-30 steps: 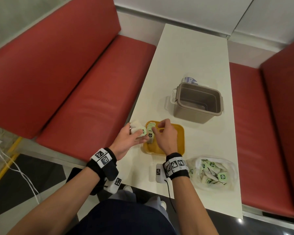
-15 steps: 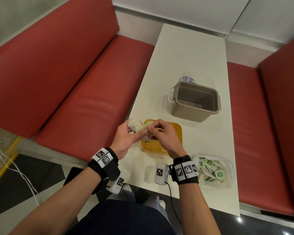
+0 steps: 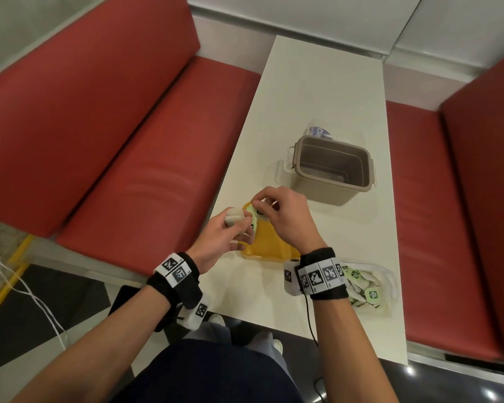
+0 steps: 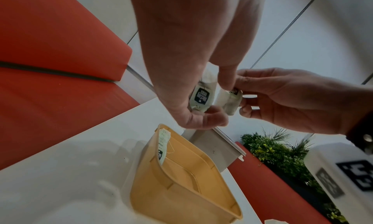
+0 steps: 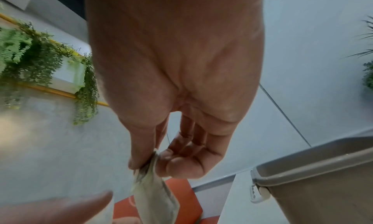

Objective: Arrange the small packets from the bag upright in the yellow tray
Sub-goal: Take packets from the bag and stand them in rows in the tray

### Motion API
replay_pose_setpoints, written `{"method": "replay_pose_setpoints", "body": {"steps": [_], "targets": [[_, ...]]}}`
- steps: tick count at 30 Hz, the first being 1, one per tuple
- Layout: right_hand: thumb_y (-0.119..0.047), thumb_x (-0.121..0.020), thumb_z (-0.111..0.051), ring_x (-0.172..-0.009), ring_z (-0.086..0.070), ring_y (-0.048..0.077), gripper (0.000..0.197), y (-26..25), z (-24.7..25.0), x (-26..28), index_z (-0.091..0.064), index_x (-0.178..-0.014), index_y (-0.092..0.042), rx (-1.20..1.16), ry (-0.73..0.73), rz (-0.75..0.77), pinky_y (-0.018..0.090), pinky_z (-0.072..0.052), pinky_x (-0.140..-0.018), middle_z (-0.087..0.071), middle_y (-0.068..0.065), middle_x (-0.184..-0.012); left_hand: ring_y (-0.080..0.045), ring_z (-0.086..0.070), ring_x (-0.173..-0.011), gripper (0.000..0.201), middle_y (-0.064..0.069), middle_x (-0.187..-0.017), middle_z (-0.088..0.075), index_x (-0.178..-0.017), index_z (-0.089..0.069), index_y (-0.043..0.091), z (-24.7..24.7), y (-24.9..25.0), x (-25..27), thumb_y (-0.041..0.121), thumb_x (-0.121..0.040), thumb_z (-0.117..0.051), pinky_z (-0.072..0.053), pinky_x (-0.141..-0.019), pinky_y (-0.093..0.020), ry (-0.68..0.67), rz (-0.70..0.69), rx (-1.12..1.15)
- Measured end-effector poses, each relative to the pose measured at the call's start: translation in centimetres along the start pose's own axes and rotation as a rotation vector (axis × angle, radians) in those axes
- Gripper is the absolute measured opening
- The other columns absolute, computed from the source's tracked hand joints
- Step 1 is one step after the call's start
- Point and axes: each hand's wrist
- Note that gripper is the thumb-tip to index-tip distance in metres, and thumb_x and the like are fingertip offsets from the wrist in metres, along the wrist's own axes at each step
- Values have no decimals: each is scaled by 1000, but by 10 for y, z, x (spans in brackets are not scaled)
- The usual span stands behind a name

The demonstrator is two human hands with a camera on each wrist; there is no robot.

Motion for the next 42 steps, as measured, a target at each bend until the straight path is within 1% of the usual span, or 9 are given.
{"method": "replay_pose_setpoints", "body": {"steps": [8,12,16,20,25,30,32,38,42], "targets": [[-32,-100,-77,-76,-63,3,6,-7,5,-4,-80,-100,-27,-63,-15,-17,13,-44,-68,-71,-11,-80,-27,-69,-81,33,-16,-96,-74,-123,-64,8,-2,-3,-9,24,-98,-79,-53,-72,-37,6,-51,-95],[-35,-97,-82,-77,-64,9,12,-6,4,-4,-76,-94,-25,-121,40,-29,19,-49,-68,-71,-10,-81,-25,-69,-81,25,-16,-93,-74,-114,-67,9,-2,-1,-13,25,-98,-80,-51,-70,-36,9,-59,-114],[-49,-96,-79,-84,-68,7,24,2,5,-1,-74,-106,-28,-172,57,-96,21,-55,-75,-73,-11,-88,-25,-69,-79,21,-10,-86,-72,-110,-68,13,-3,-1,-16,24,-97,-80,-52,-66,-32,38,-62,-95],[-37,-97,-80,-85,-69,7,11,16,1,2,-75,-102,-29,-188,12,-105,33,-61,-82,-73,-11,-87,-25,-70,-79,16,-8,-86,-72,-107,-70,15,-4,-1,-18,22,-97,-80,-53,-65,-30,58,-63,-95],[-28,-97,-81,-80,-72,10,7,29,-15,5,-75,-100,-27,-348,94,-158,34,-62,-78,-75,-9,-83,-25,-70,-80,21,-9,-89,-73,-111,-70,10,-1,-7,-22,20,-97,-81,-54,-67,-34,84,-34,-111],[-22,-98,-81,-83,-75,5,13,52,-39,8,-71,-107,-23,-357,177,-302,19,-59,-74,-79,-6,-88,-23,-71,-80,28,-7,-93,-73,-117,-65,8,10,-18,-23,20,-97,-81,-59,-72,-35,167,31,-104],[-20,-99,-80,-83,-72,5,14,64,-52,8,-68,-107,-22,-288,128,-356,20,-58,-74,-76,-8,-89,-23,-73,-80,34,-10,-98,-71,-121,-60,7,14,-23,-23,17,-97,-81,-61,-77,-39,205,64,-90],[-21,-101,-77,-85,-65,12,12,77,-97,6,-68,-109,-21,-107,-115,-427,27,-53,-76,-71,-4,-92,-25,-78,-86,21,-16,-108,-70,-123,-54,8,20,-31,-27,2,-104,-59,-63,-86,-42,245,158,-40],[-14,-100,-75,-84,-63,16,10,76,-114,4,-68,-104,-21,-36,-119,-430,28,-48,-74,-69,-3,-91,-24,-78,-89,26,-15,-108,-73,-127,-54,6,20,-28,-27,-3,-107,-39,-60,-85,-39,185,153,-20]]}}
Point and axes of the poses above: each hand's wrist, its own x-axis away from the middle knuckle, its own z-axis out of the back of the hand, y = z × x
